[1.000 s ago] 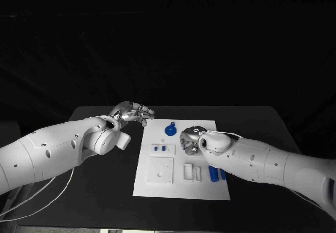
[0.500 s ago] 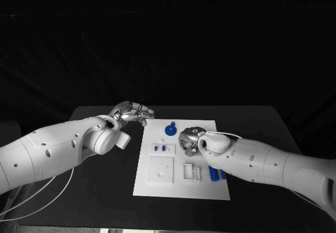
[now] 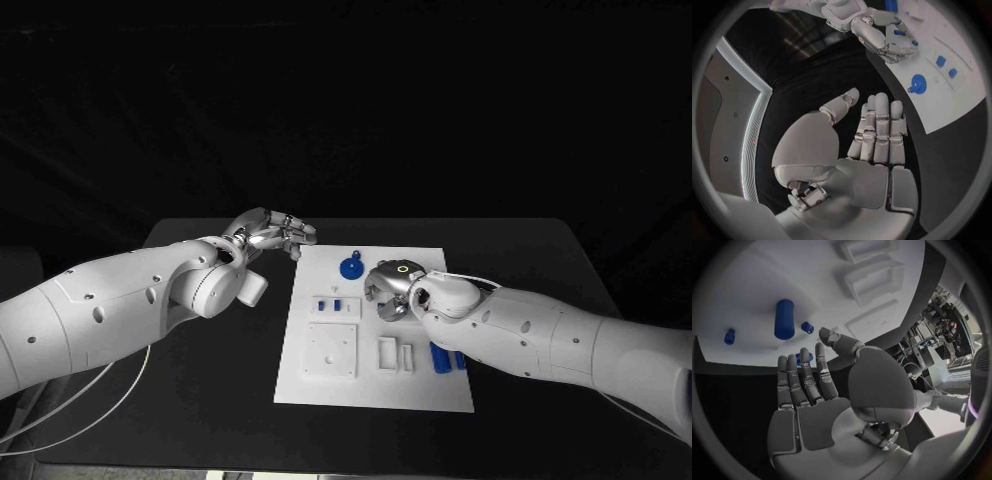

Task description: Assemble the parts on the task board

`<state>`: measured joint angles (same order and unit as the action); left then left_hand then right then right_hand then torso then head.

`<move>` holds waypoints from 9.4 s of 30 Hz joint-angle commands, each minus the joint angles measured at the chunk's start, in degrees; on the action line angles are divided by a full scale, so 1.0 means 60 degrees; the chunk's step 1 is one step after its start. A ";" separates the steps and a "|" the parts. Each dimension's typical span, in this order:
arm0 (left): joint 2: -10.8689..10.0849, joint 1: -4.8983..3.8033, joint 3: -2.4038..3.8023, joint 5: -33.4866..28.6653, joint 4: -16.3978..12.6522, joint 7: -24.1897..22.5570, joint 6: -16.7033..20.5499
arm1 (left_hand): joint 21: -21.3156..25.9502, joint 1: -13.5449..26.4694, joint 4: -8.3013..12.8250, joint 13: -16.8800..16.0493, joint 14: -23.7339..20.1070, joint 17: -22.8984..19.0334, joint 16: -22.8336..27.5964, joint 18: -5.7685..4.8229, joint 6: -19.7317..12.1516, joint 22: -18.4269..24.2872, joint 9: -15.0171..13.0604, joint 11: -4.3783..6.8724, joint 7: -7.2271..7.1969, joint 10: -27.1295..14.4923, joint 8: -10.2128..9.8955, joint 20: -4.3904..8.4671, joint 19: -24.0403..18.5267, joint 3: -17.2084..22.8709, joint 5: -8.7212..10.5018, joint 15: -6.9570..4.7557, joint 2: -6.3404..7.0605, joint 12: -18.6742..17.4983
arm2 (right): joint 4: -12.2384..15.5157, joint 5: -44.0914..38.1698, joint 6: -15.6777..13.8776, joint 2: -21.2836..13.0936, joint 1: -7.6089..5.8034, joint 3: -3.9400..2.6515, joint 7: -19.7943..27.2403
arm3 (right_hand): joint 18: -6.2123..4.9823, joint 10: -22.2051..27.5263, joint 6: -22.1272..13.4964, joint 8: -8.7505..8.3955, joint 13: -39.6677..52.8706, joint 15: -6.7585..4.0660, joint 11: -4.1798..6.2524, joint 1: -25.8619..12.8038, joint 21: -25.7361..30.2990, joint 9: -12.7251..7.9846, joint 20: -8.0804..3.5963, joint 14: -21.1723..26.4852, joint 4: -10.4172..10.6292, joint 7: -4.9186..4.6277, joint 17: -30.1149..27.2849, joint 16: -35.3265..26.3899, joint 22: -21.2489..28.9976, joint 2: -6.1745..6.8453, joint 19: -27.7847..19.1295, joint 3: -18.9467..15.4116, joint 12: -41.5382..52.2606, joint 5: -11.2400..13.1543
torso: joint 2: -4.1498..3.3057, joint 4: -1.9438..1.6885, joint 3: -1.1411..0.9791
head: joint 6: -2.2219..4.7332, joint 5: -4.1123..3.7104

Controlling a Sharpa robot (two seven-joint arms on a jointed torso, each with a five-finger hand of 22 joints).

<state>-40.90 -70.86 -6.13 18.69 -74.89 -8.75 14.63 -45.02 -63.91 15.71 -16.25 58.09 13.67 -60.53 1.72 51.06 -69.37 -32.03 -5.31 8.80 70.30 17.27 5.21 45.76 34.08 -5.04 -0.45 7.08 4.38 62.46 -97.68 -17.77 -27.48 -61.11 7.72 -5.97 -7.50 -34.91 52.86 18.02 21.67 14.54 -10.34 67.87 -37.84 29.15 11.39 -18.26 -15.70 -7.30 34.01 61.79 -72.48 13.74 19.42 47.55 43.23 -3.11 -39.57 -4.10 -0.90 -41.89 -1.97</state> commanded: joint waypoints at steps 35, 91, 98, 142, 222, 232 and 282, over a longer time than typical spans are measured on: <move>0.0008 -0.0038 0.0006 -0.0061 0.0036 0.0004 -0.0246 | 0.0057 -0.0001 -0.0017 -0.0015 -0.0019 0.0023 0.0057 0.0123 -0.0063 -0.0006 -0.0021 -0.0060 -0.0001 -0.0039 -0.0057 0.0108 -0.0055 -0.0037 0.0013 0.0034 -0.0067 -0.0040 | 0.0118 -0.0490 0.1368 -0.0139 -0.0542 -0.0110 -0.0182 | -0.1087 -0.1883 0.0005 -0.0070 0.2978 -0.2025 0.1280 -0.1455 -0.1511 -0.0748 -0.0259 -0.3385 0.0016 -0.0215 0.0330 0.4525 -0.0649 -0.0025 0.3142 -0.3536 0.5091 -0.0975 | -0.0015 -0.0033 0.0020 | -0.0054 0.0064; -0.0311 -0.0268 0.0007 -0.0040 -0.0683 0.0030 -0.0139 | 0.0081 -0.0055 -0.0003 -0.0026 -0.0011 0.0058 0.0089 0.0119 -0.0076 -0.0027 -0.0034 -0.0062 0.0002 -0.0053 -0.0053 0.0106 -0.0054 -0.0002 -0.0040 0.0036 -0.0098 -0.0036 | -0.0768 -0.0917 0.2057 0.0455 -0.0339 0.0060 -0.0387 | -0.1251 -0.2172 0.0510 0.0232 0.4545 -0.2328 0.1495 -0.0648 -0.3686 -0.0688 -0.0594 -0.3767 0.0677 0.0002 0.1558 0.5627 -0.0585 -0.0383 0.3752 -0.0439 0.6202 0.0053 | -0.0096 -0.0076 0.0029 | -0.0271 0.0140; -0.0388 -0.0307 0.0007 -0.0040 -0.0781 0.0028 -0.0109 | 0.0083 -0.0061 0.0002 -0.0028 -0.0008 0.0063 0.0091 0.0120 -0.0077 -0.0030 -0.0036 -0.0061 0.0002 -0.0053 -0.0052 0.0107 -0.0052 -0.0001 -0.0042 0.0035 -0.0091 -0.0035 | -0.0812 -0.0943 0.1997 0.0468 -0.0319 0.0080 -0.0382 | -0.1251 -0.2192 0.0521 0.0247 0.4556 -0.2333 0.1499 -0.0679 -0.3712 -0.0676 -0.0595 -0.3784 0.0681 0.0007 0.1568 0.5633 -0.0585 -0.0377 0.3760 -0.0389 0.6207 0.0054 | -0.0139 -0.0098 0.0028 | -0.0292 0.0135; -0.0450 -0.0348 0.0005 -0.0040 -0.0748 0.0056 -0.0046 | 0.0092 -0.0091 0.0013 -0.0038 0.0004 0.0089 0.0103 0.0121 -0.0083 -0.0046 -0.0044 -0.0058 0.0002 -0.0050 -0.0048 0.0110 -0.0041 0.0009 -0.0025 0.0032 -0.0090 -0.0028 | -0.0361 -0.1327 0.0001 0.0325 -0.0325 0.0133 -0.0209 | -0.1250 -0.2231 0.0052 0.0128 0.4784 -0.2420 0.1707 0.0419 -0.3930 -0.0586 -0.0636 -0.3837 -0.0112 0.0226 0.1771 0.5643 -0.0541 -0.0041 0.3750 0.0435 0.6225 0.0054 | -0.0128 -0.0070 0.0032 | -0.0314 0.0190; -0.0373 -0.0353 -0.0003 -0.0040 -0.0662 0.0159 -0.0057 | 0.0115 -0.0062 -0.0034 -0.0049 0.0012 0.0130 0.0131 0.0116 -0.0106 -0.0068 -0.0052 -0.0062 0.0010 -0.0066 -0.0051 0.0109 -0.0027 0.0007 0.0010 0.0034 -0.0105 -0.0031 | -0.0548 -0.0132 0.1097 0.0746 -0.0413 0.0106 -0.1834 | -0.1240 -0.2864 0.0285 0.0080 0.5002 -0.2920 0.1463 -0.0176 -0.4056 -0.0505 -0.0969 -0.4523 0.0056 -0.0067 0.1954 0.5344 -0.0139 -0.0162 0.4193 -0.0611 0.6162 0.0051 | -0.0144 -0.0079 0.0045 | -0.0277 0.0188; -0.0382 -0.0353 -0.0003 -0.0040 -0.0662 0.0158 -0.0062 | 0.0118 -0.0068 -0.0031 -0.0050 0.0012 0.0134 0.0134 0.0118 -0.0109 -0.0072 -0.0053 -0.0062 0.0011 -0.0069 -0.0052 0.0110 -0.0026 0.0009 0.0011 0.0034 -0.0103 -0.0032 | -0.0424 -0.0088 0.1387 0.0707 -0.0404 0.0119 -0.1292 | -0.1246 -0.2781 0.0430 0.0158 0.5050 -0.2850 0.1477 0.0224 -0.4063 -0.0490 -0.0873 -0.4443 -0.0126 -0.0039 0.1999 0.5348 -0.0158 -0.0268 0.4108 -0.0254 0.6173 0.0051 | -0.0144 -0.0080 0.0045 | -0.0288 0.0199; -0.0470 -0.0353 -0.0004 -0.0039 -0.0650 0.0159 -0.0048 | 0.0132 -0.0059 -0.0049 -0.0058 0.0020 0.0164 0.0149 0.0116 -0.0122 -0.0089 -0.0058 -0.0064 0.0016 -0.0074 -0.0053 0.0109 -0.0015 0.0009 0.0011 0.0035 -0.0108 -0.0030 | 0.0400 0.0519 0.3285 -0.0191 -0.0536 -0.0188 -0.1562 | -0.1251 -0.3662 -0.0757 -0.0202 0.5203 -0.2913 0.1833 -0.2616 -0.4463 -0.0847 -0.1039 -0.5105 -0.0122 0.0309 0.2377 0.5336 -0.0114 -0.2040 0.4624 0.2611 0.6271 -0.2792 | -0.0144 -0.0086 0.0061 | -0.0225 0.0258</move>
<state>-43.82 -72.90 -6.19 18.69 -78.70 -7.44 14.24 -44.58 -64.15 15.71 -16.53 58.09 14.58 -59.87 1.79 50.71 -69.84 -32.32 -5.50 8.84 70.11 17.27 5.21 45.76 34.08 -5.04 -0.44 6.85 4.38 64.87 -94.22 -0.44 -28.67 -64.34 6.58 -14.87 -14.24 -56.63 48.36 16.59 52.81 -3.04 0.92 52.64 -64.28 24.05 5.43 -48.43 -16.45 -5.32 48.21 93.96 -73.09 1.51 46.91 63.02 80.73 -19.53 -40.46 -4.63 -0.58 -43.24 -0.45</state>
